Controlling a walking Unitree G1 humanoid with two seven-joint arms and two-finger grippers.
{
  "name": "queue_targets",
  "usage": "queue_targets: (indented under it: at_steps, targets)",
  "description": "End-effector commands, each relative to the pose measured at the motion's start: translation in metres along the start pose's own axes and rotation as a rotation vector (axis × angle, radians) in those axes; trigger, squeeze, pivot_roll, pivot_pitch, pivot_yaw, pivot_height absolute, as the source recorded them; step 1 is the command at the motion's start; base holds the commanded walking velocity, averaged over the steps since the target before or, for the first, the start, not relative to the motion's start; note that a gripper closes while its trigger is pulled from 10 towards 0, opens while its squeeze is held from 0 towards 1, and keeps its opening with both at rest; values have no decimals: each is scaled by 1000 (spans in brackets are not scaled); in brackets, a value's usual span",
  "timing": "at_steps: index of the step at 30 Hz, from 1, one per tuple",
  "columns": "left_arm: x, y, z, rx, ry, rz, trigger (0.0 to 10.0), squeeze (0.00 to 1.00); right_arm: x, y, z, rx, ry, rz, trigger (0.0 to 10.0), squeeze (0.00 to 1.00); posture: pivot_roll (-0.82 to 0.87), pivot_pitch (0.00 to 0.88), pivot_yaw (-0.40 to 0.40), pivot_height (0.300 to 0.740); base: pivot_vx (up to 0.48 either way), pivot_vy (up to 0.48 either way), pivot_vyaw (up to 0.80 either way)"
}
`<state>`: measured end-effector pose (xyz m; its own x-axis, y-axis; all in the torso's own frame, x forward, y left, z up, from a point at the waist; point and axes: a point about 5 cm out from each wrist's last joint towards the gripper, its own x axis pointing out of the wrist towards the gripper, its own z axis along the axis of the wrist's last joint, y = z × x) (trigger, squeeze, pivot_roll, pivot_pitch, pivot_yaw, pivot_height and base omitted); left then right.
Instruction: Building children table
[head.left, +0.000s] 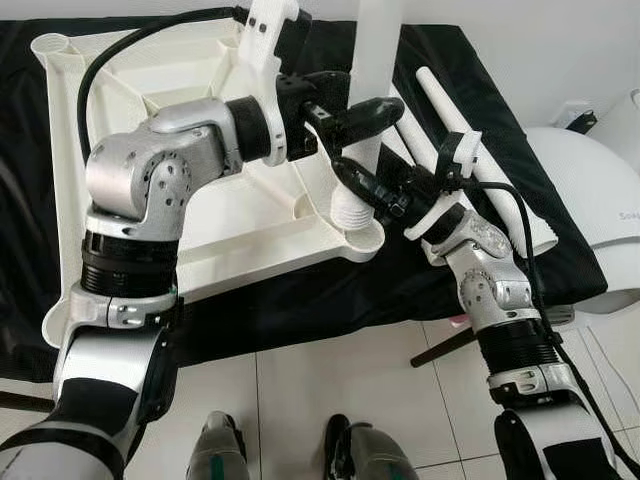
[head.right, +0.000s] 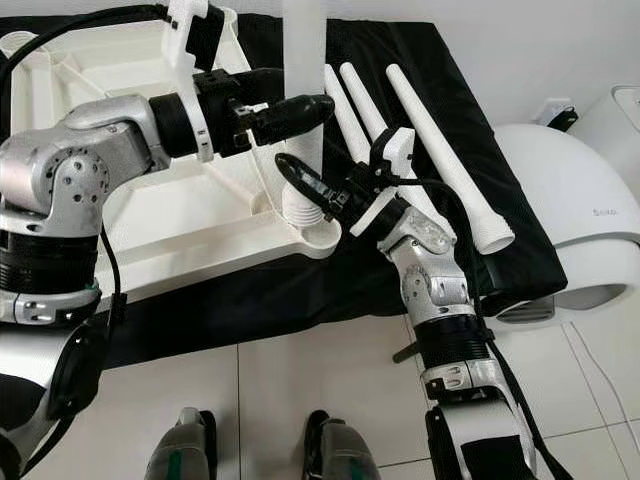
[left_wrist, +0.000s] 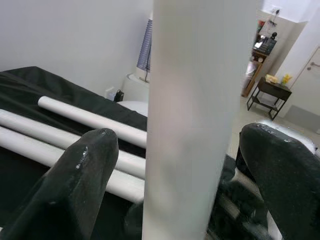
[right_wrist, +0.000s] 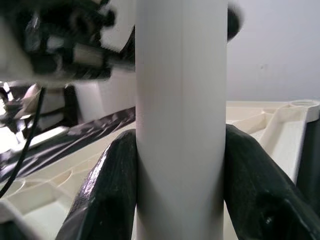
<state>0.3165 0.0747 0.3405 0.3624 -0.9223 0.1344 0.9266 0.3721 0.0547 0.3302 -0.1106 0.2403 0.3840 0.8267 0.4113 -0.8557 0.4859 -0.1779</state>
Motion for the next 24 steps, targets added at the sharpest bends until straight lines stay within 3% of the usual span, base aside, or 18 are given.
queue_targets:
  at_steps: [1, 9, 10, 11, 12, 13, 14, 24]
  targets:
    - [7, -5, 8, -4, -15, -58, 10000, 0, 1, 2, 0, -7, 30, 55, 10000, 0, 101, 193, -53, 740, 0, 0, 0]
    - [9, -6, 19, -50, -48, -99, 10000, 0, 0, 6, -1, -1, 67, 127, 10000, 0, 100, 199, -53, 740, 0, 0, 0]
    - [9, -6, 21, -58, -56, -107, 9373, 0, -1, 5, -1, -3, 71, 131, 10000, 0, 100, 199, -53, 740, 0, 0, 0]
    - [9, -6, 21, -58, -56, -107, 9373, 0, -1, 5, -1, -3, 71, 131, 10000, 0, 100, 199, -53, 740, 0, 0, 0]
    - [8, -6, 22, -68, -64, -113, 3882, 0, -1, 5, 0, -7, 72, 133, 10000, 0, 101, 202, -54, 740, 0, 0, 0]
    - [8, -6, 23, -78, -70, -115, 784, 0, -1, 5, 0, -10, 74, 134, 10000, 0, 101, 204, -54, 740, 0, 0, 0]
    - [7, -7, 25, -87, -83, -120, 0, 0, -1, 4, 0, -14, 75, 134, 10000, 0, 102, 203, -54, 740, 0, 0, 0]
    - [5, -8, 31, -100, -102, -138, 0, 0, -2, -1, 2, -29, 71, 124, 10000, 0, 104, 205, -53, 740, 0, 0, 0]
